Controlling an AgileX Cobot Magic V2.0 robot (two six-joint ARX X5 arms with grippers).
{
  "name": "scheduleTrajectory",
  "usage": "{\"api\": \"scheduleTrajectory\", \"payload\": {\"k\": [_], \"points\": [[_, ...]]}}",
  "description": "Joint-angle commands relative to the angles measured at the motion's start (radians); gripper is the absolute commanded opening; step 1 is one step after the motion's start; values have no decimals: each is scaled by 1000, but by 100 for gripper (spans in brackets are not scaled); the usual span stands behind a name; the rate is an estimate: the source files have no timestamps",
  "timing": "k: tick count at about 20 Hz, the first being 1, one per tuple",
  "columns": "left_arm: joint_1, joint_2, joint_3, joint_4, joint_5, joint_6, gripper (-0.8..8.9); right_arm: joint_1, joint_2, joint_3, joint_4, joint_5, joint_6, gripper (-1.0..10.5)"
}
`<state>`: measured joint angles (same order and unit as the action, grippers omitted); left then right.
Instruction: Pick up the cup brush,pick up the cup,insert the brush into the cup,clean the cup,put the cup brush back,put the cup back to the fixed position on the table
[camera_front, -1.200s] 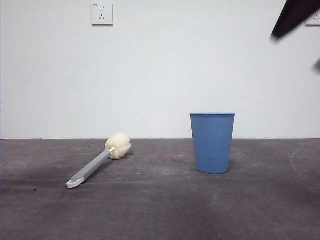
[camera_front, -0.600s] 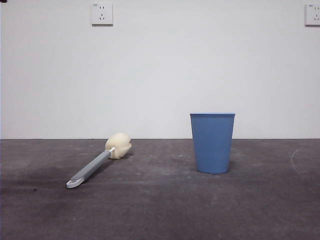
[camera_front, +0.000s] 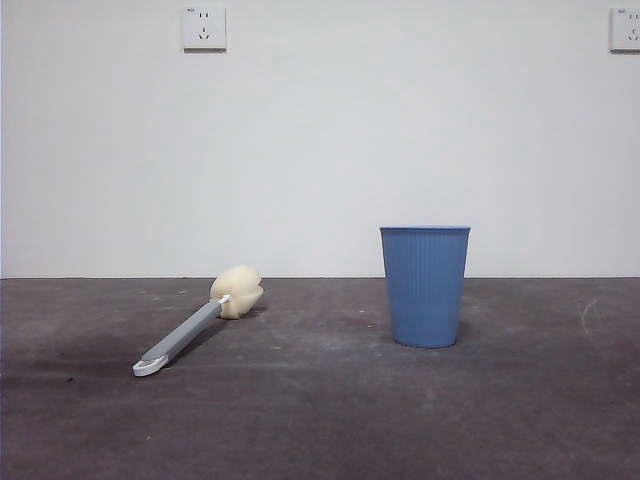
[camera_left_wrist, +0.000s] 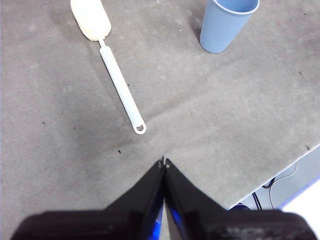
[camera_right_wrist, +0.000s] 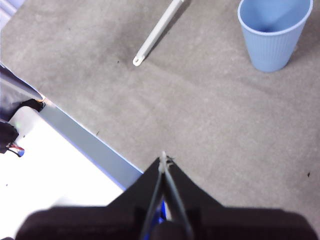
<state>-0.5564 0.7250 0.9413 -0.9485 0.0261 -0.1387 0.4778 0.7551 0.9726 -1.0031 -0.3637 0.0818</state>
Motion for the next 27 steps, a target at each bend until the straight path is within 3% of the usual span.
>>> {"api": "scheduleTrajectory", "payload": {"k": [1, 11, 13, 14, 19, 22, 24, 27], "points": [[2, -1, -5, 5, 1, 9, -4, 1, -2, -1, 1, 3, -1, 2], [1, -2, -5, 6, 1, 10, -4, 1, -2, -1, 0, 3, -1, 2], [14, -24, -5, 13, -88, 44, -4, 1, -2, -1, 0, 3, -1, 2], [36, -37, -5, 13, -127, 66, -4, 1, -2, -1, 0, 3, -1, 2], [233, -154, -6, 41, -134, 74, -4, 1, -3, -1, 0, 3, -1, 2], [325, -251, -80, 384, -95, 214, -4, 1, -3, -1, 0, 3, -1, 2], [373, -316, -196, 691, 31, 323, -4, 1, -3, -1, 0, 3, -1, 2], [428, -363, -411, 1035, 84, 375, -4, 1, -3, -1, 0, 3, -1, 2]]}}
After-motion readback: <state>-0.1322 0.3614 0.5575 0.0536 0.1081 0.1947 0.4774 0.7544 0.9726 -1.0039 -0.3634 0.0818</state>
